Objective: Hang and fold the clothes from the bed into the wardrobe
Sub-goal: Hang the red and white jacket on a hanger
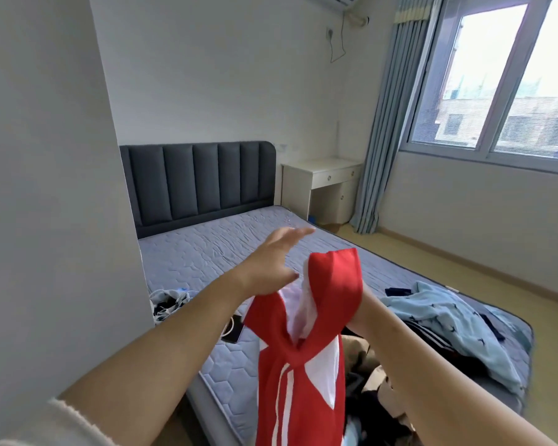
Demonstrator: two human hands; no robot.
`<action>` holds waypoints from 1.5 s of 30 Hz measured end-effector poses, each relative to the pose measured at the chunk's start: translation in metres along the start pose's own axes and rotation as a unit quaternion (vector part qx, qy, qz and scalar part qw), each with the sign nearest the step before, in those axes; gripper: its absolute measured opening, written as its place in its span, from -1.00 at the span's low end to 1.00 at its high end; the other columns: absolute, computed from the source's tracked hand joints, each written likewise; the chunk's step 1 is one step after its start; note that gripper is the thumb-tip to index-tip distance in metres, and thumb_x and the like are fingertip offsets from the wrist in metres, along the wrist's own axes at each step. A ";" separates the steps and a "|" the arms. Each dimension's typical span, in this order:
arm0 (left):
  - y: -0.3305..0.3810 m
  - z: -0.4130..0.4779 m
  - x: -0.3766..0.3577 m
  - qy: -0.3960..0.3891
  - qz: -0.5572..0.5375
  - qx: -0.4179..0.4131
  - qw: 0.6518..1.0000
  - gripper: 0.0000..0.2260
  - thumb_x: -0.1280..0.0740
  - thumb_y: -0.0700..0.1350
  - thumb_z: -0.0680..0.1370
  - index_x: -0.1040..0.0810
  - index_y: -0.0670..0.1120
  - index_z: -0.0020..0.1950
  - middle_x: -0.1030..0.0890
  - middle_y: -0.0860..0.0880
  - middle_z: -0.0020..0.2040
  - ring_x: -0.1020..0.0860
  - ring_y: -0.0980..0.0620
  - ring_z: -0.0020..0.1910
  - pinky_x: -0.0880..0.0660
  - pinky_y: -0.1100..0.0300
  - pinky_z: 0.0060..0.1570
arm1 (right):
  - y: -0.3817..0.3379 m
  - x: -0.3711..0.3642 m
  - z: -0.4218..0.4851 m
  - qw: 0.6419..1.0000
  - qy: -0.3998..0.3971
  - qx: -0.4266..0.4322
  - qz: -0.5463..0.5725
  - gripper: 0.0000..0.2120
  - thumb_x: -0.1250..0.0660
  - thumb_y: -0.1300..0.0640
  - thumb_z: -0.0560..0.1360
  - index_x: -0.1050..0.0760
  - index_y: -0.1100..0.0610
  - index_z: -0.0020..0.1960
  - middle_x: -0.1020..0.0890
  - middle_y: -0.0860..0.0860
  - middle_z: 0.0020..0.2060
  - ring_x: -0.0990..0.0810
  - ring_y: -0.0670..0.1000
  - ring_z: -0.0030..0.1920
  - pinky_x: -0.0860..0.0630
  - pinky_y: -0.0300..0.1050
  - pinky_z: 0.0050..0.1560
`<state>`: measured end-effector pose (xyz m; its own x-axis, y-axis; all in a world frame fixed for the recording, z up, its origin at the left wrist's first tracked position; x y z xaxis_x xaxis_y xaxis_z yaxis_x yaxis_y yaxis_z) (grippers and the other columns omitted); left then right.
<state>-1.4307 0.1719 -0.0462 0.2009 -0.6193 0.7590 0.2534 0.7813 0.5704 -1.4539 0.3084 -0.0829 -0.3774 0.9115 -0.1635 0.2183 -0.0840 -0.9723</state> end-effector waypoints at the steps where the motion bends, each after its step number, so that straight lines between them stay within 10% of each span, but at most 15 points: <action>1: 0.004 0.002 -0.002 -0.035 0.008 -0.023 0.999 -0.45 -0.30 -0.32 0.48 -0.32 0.05 0.42 -0.29 0.00 0.37 -0.27 0.12 0.32 -0.11 0.52 0.17 | 0.002 -0.005 0.004 1.000 -0.011 -0.006 -0.011 -0.68 -0.02 0.40 0.59 -0.35 0.11 -0.22 -0.51 0.00 -0.33 -0.50 -0.07 -0.34 -0.46 -0.22 -0.39; 6: -0.010 0.002 0.003 -0.020 -0.011 0.021 1.000 -0.81 -0.33 -0.15 0.53 -0.57 -0.05 0.13 -0.59 0.00 0.16 -0.51 0.07 0.19 -0.43 0.19 0.18 | -0.004 -0.017 0.011 0.998 -0.037 0.005 -0.050 -0.65 -0.16 0.44 0.52 -0.33 0.21 -0.41 -0.37 -0.07 -0.74 -0.33 -0.19 -0.71 -0.26 -0.39 -0.67; 12: -0.027 -0.001 0.010 0.059 -0.025 0.079 0.995 -0.87 -0.25 -0.15 0.56 -0.42 0.01 -0.19 -0.55 0.04 -0.24 -0.49 0.08 -0.22 -0.37 0.47 -0.30 | -0.001 -0.027 0.022 0.999 -0.019 0.014 0.032 -0.75 -0.22 0.42 0.50 -0.52 0.19 -0.26 -0.49 0.00 -0.62 -0.40 -0.15 -0.65 -0.30 -0.39 -0.63; 15: -0.036 -0.004 0.010 0.138 -0.005 0.129 0.982 -0.78 -0.21 -0.15 0.55 -0.27 0.00 -0.27 -0.42 0.04 -0.36 -0.39 0.05 -0.36 -0.30 0.28 -0.41 | -0.004 -0.029 0.032 0.993 0.064 0.076 -0.056 -0.79 -0.18 0.37 0.51 -0.52 0.15 -0.17 -0.52 0.00 -0.42 -0.45 -0.11 -0.46 -0.38 -0.29 -0.49; 19: -0.039 -0.010 0.021 0.272 0.034 0.183 0.944 -0.73 -0.26 -0.18 0.49 -0.19 -0.01 -0.30 -0.35 0.03 -0.39 -0.31 0.10 -0.41 -0.20 0.22 -0.45 | -0.013 -0.036 0.030 0.947 0.142 0.239 -0.158 -0.82 -0.20 0.24 0.50 -0.38 -0.04 -0.16 -0.49 -0.05 -0.26 -0.44 -0.09 -0.30 -0.36 -0.24 -0.31; 23: -0.035 -0.009 0.043 0.338 -0.041 0.215 0.915 -0.72 -0.23 -0.27 0.47 -0.20 0.00 -0.32 -0.35 0.04 -0.37 -0.31 0.09 -0.39 -0.28 0.33 -0.45 | 0.011 -0.070 0.038 0.945 -0.026 0.146 -0.290 -0.80 -0.32 0.22 0.43 -0.34 0.00 -0.08 -0.51 -0.03 -0.23 -0.50 -0.06 -0.24 -0.46 -0.17 -0.24; 30: -0.031 -0.026 0.093 0.349 -0.183 0.131 0.910 -0.76 -0.23 -0.29 0.50 -0.38 0.07 -0.17 -0.45 0.12 -0.18 -0.44 0.16 -0.18 -0.37 0.54 -0.34 | 0.037 -0.066 0.059 0.917 0.056 0.132 -0.371 -0.40 -0.39 0.13 0.42 -0.23 -0.08 0.38 -0.36 0.06 0.14 -0.43 0.09 0.12 -0.40 -0.05 0.15; 34: -0.043 -0.052 0.113 0.356 -0.182 0.121 0.909 -0.69 -0.16 -0.32 0.51 -0.50 0.11 -0.10 -0.52 0.18 -0.10 -0.48 0.18 -0.10 -0.42 0.43 -0.20 | 0.047 -0.093 0.066 0.856 -0.028 0.104 -0.505 -0.65 -0.36 0.11 0.44 -0.45 0.01 0.22 -0.50 0.11 0.13 -0.46 0.15 0.14 -0.37 -0.10 0.12; 38: -0.061 -0.084 0.132 0.397 -0.129 0.159 0.895 -0.68 -0.13 -0.32 0.51 -0.55 0.05 -0.16 -0.54 0.19 -0.15 -0.49 0.20 -0.11 -0.41 0.41 -0.12 | 0.077 -0.118 0.064 0.943 -0.119 0.008 -0.310 -0.94 -0.28 0.21 0.49 -0.51 0.13 -0.15 -0.58 0.10 -0.34 -0.47 0.03 -0.38 -0.38 -0.22 -0.40; 45: -0.124 -0.166 0.112 0.377 0.096 0.340 0.856 -0.90 -0.26 -0.24 0.45 -0.47 -0.05 -0.21 -0.48 0.09 -0.31 -0.44 0.02 -0.23 -0.28 0.29 -0.26 | 0.094 -0.171 0.058 0.980 -0.180 -0.088 -0.010 -0.78 -0.13 0.26 0.60 -0.50 0.22 -0.14 -0.55 0.14 -0.32 -0.51 0.07 -0.33 -0.49 -0.14 -0.32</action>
<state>-1.2829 -0.0067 -0.0840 0.7953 -0.1481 0.5878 -0.4114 0.5804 0.7028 -1.4205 0.1212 -0.1562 -0.6690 0.7091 -0.2228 0.3470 0.0329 -0.9373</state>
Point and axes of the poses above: each hand's wrist, its own z-axis towards the middle knuckle, its own x-axis out of the back of the hand, y = z × x, the point moved 4 cm from there along z, towards the middle knuckle
